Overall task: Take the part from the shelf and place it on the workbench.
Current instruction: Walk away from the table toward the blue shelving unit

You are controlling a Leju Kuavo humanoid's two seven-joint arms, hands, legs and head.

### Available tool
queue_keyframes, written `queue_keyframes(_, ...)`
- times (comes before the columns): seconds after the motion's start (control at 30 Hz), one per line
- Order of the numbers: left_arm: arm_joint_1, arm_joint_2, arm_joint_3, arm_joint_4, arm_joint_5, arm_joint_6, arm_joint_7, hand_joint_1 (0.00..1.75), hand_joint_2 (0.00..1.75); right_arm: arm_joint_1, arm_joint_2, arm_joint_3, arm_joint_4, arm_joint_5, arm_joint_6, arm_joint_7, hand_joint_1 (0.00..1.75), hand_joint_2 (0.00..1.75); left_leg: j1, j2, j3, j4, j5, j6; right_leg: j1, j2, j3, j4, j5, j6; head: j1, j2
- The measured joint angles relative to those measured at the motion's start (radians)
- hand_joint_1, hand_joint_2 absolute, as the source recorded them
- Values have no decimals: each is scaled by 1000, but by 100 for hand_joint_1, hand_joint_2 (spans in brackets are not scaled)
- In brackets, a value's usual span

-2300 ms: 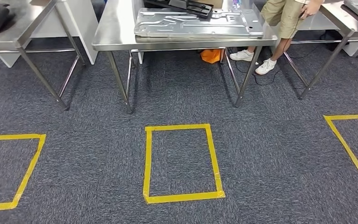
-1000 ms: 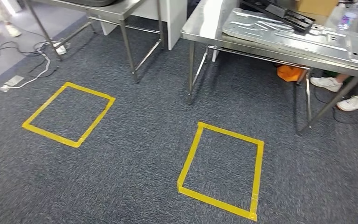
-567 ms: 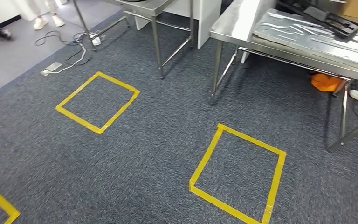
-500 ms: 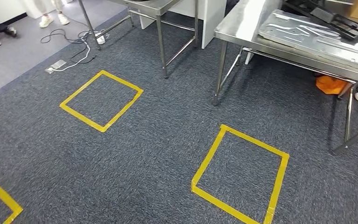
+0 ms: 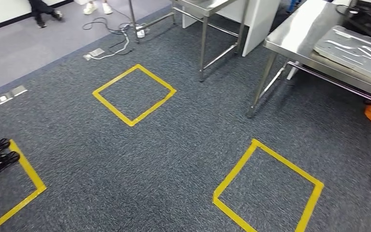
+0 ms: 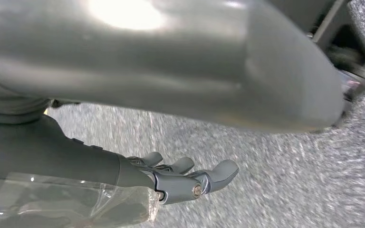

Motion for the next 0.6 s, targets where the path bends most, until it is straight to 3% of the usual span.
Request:
queue_keyframes(0.07, -2, -1, 0, 0, 0, 0, 0, 0, 0, -1, -1, 0, 0, 0, 0, 0, 0, 0, -2, -26, -3, 6, -2, -7, -7, 51, 55, -126, 51, -2, 0, 0)
queue_keyframes(0.13, -3, -2, 0, 0, 0, 0, 0, 0, 0, -1, -2, 0, 0, -1, 0, 0, 0, 0, -2, -47, -16, 11, -1, -18, -8, 76, 66, -164, 55, -7, 0, 0)
queue_keyframes(0.17, -2, -1, -1, 0, 0, 0, 0, 0, 0, -2, -1, 0, 0, -1, 0, 0, 0, 0, 0, -56, -22, 12, 1, -24, -9, 66, 64, -166, 57, -11, -1, 0)
queue_keyframes(0.23, 1, 0, -3, 1, 0, -1, 0, 0, 0, -3, -1, 0, 0, -3, 0, 0, 0, 0, 1, -30, -37, 34, -13, -35, -8, 42, 62, -167, 60, -22, -3, 0)
queue_keyframes(0.27, 1, 0, -4, 1, 0, -2, 0, 0, 0, -4, -1, 0, 0, -3, 0, 0, 0, 0, 0, -4, -55, 73, -35, -41, -9, 29, 62, -169, 61, -28, -5, 0)
queue_keyframes(0.33, -2, -1, -6, 1, 0, -4, 0, 0, 0, -2, -2, -1, 0, -4, 0, -1, 0, 0, 0, 43, -118, 206, -101, -49, -6, -2, 62, -170, 59, -35, -9, 0)
queue_keyframes(0.4, -2, -1, -6, 1, 1, -6, 0, 0, 0, 0, -3, -1, 0, -4, 0, 0, 0, 0, 2, 52, -174, 320, -137, -52, -2, -34, 63, -169, 57, -38, -9, 0)
queue_keyframes(0.43, -1, -1, -7, 1, 1, -6, 0, 0, 0, 0, -3, -1, 0, -4, 0, 0, 0, 0, 2, 54, -178, 327, -129, -51, -1, -47, 64, -169, 56, -38, -9, 0)
queue_keyframes(0.47, 0, -1, -7, 1, 2, -6, 0, 0, 0, -1, -3, -1, 0, -4, 0, 0, 0, 0, 2, 58, -159, 289, -103, -49, -1, -59, 65, -169, 55, -37, -9, 0)
queue_keyframes(0.5, 1, -1, -7, 2, 2, -6, 0, 0, 0, -2, -3, -1, 0, -4, 0, 0, 0, 0, 0, 73, -123, 217, -67, -44, 0, -70, 68, -169, 54, -37, -9, 0)
queue_keyframes(0.57, -2, -1, -8, 1, 3, -6, 0, 0, 0, -4, -2, -1, 0, -4, 0, 0, 0, 0, -10, 125, -52, 71, -15, -31, 5, -89, 74, -168, 49, -31, -9, 0)
queue_keyframes(0.6, -4, -1, -8, 1, 4, -6, 0, 0, 0, -4, -2, -1, 0, -4, 0, 0, 0, 0, -15, 142, -34, 31, -4, -25, 8, -98, 76, -168, 47, -28, -9, 0)
